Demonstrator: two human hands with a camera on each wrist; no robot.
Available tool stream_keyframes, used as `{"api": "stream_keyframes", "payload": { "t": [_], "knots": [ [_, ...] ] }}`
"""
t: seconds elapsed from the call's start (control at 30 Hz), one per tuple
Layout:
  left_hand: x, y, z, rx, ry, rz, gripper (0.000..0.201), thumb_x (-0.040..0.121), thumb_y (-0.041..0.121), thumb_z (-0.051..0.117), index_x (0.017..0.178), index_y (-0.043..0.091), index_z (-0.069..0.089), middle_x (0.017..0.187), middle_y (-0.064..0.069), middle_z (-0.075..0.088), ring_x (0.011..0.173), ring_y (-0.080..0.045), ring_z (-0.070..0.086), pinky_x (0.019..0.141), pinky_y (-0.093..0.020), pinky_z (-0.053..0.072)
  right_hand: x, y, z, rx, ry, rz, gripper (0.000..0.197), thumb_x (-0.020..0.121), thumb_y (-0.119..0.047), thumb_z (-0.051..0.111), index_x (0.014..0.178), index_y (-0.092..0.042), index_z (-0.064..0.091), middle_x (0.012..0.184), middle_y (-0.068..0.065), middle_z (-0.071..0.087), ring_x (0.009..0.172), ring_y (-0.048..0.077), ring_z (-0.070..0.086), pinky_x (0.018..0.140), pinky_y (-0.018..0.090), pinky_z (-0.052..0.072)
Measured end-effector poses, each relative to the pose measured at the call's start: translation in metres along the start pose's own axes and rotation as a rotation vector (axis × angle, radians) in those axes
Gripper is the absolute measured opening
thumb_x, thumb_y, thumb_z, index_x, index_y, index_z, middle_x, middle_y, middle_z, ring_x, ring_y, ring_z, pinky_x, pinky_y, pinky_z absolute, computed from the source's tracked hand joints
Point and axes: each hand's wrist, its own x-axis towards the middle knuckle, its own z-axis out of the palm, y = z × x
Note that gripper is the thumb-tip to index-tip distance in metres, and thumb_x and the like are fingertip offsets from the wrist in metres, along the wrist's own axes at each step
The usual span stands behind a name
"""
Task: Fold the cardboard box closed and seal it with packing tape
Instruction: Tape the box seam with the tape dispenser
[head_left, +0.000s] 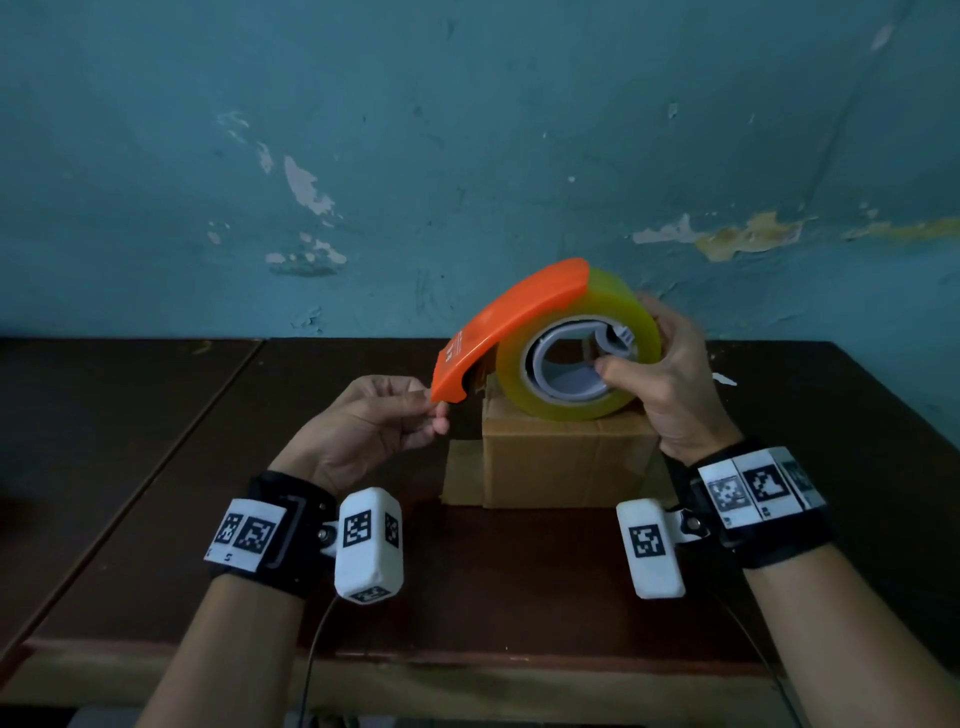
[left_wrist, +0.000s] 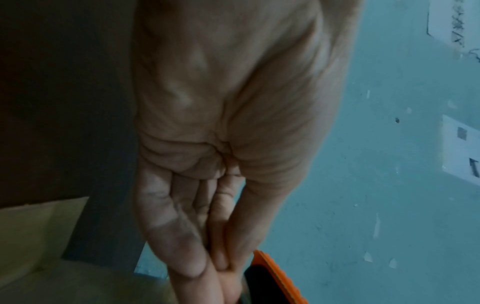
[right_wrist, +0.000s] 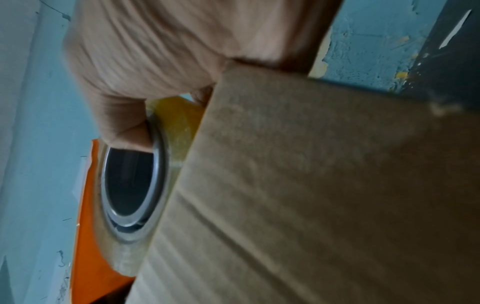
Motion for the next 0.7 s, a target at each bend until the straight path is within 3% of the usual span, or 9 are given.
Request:
{"api": "stream_keyframes", "payload": {
  "t": [0.1, 0.17, 0.27, 0.33, 0.43, 0.5, 0.6, 0.7],
  "knots": [
    [0.001, 0.001, -0.002, 0.002, -0.001, 0.006, 0.012, 0.083, 0.008, 0.063, 0.086, -0.004, 0.060, 0.072, -0.008, 0.071, 0.065, -0.011, 0.070, 0.062, -0.020, 0.058, 0.001, 0.001, -0.001, 0.001, -0.004, -0.012, 0.042, 0.069, 0.002, 0.066, 0.106, 0.019, 0.058, 0.097, 0.040, 0.061, 0.091, 0.056, 0.060, 0.084, 0.070, 0.051],
    [0.002, 0.002, -0.010, 0.005, 0.003, 0.005, 0.025, 0.074, 0.017, 0.080, 0.079, -0.001, 0.063, 0.074, -0.009, 0.071, 0.066, -0.012, 0.071, 0.062, -0.020, 0.058, 0.000, 0.001, -0.001, -0.002, 0.015, -0.026, 0.041, 0.068, 0.001, 0.065, 0.105, 0.018, 0.059, 0.095, 0.039, 0.062, 0.091, 0.056, 0.061, 0.084, 0.068, 0.053],
    [-0.001, 0.004, -0.024, 0.027, 0.019, -0.015, 0.033, 0.059, 0.027, 0.095, 0.070, 0.007, 0.071, 0.076, -0.011, 0.070, 0.069, -0.013, 0.071, 0.063, -0.021, 0.059, -0.001, 0.002, -0.001, 0.014, 0.043, -0.038, 0.034, 0.069, 0.003, 0.062, 0.101, 0.015, 0.062, 0.093, 0.038, 0.062, 0.089, 0.051, 0.063, 0.082, 0.057, 0.056],
    [-0.002, 0.002, -0.025, 0.045, 0.030, -0.038, 0.020, 0.069, 0.022, 0.086, 0.069, 0.008, 0.072, 0.075, -0.011, 0.070, 0.068, -0.013, 0.071, 0.063, -0.020, 0.058, -0.001, 0.001, 0.001, 0.006, 0.050, -0.054, 0.033, 0.068, 0.001, 0.063, 0.099, 0.013, 0.063, 0.090, 0.036, 0.063, 0.086, 0.051, 0.062, 0.079, 0.052, 0.057],
    [-0.001, -0.003, -0.014, 0.113, 0.020, -0.065, 0.013, 0.082, 0.012, 0.068, 0.074, 0.002, 0.066, 0.073, -0.010, 0.070, 0.066, -0.011, 0.069, 0.061, -0.019, 0.056, -0.001, -0.001, 0.004, -0.012, 0.056, -0.070, 0.033, 0.064, -0.011, 0.065, 0.093, 0.005, 0.064, 0.084, 0.023, 0.063, 0.078, 0.038, 0.062, 0.075, 0.040, 0.055],
    [0.001, -0.006, -0.007, 0.184, -0.014, -0.094, 0.015, 0.084, 0.013, 0.066, 0.078, 0.000, 0.063, 0.072, -0.009, 0.070, 0.065, -0.010, 0.066, 0.062, -0.018, 0.054, -0.001, -0.001, 0.003, 0.001, 0.063, -0.064, 0.035, 0.064, -0.012, 0.065, 0.094, 0.006, 0.064, 0.084, 0.027, 0.062, 0.079, 0.043, 0.061, 0.074, 0.045, 0.055],
    [0.006, -0.010, -0.001, 0.223, -0.025, -0.134, 0.018, 0.081, 0.017, 0.070, 0.079, 0.000, 0.066, 0.073, -0.010, 0.071, 0.063, -0.009, 0.065, 0.062, -0.018, 0.053, 0.001, 0.003, 0.001, 0.092, 0.044, -0.019, 0.039, 0.065, -0.009, 0.065, 0.097, 0.014, 0.062, 0.090, 0.042, 0.059, 0.086, 0.060, 0.057, 0.079, 0.064, 0.054],
    [0.009, -0.014, 0.006, 0.235, -0.008, -0.172, 0.015, 0.079, 0.017, 0.073, 0.076, 0.003, 0.069, 0.077, -0.011, 0.073, 0.069, -0.011, 0.069, 0.064, -0.017, 0.055, 0.002, 0.004, -0.001, 0.118, 0.026, -0.007, 0.039, 0.066, -0.008, 0.064, 0.096, 0.016, 0.060, 0.090, 0.043, 0.057, 0.087, 0.063, 0.054, 0.079, 0.071, 0.049]
  ]
}}
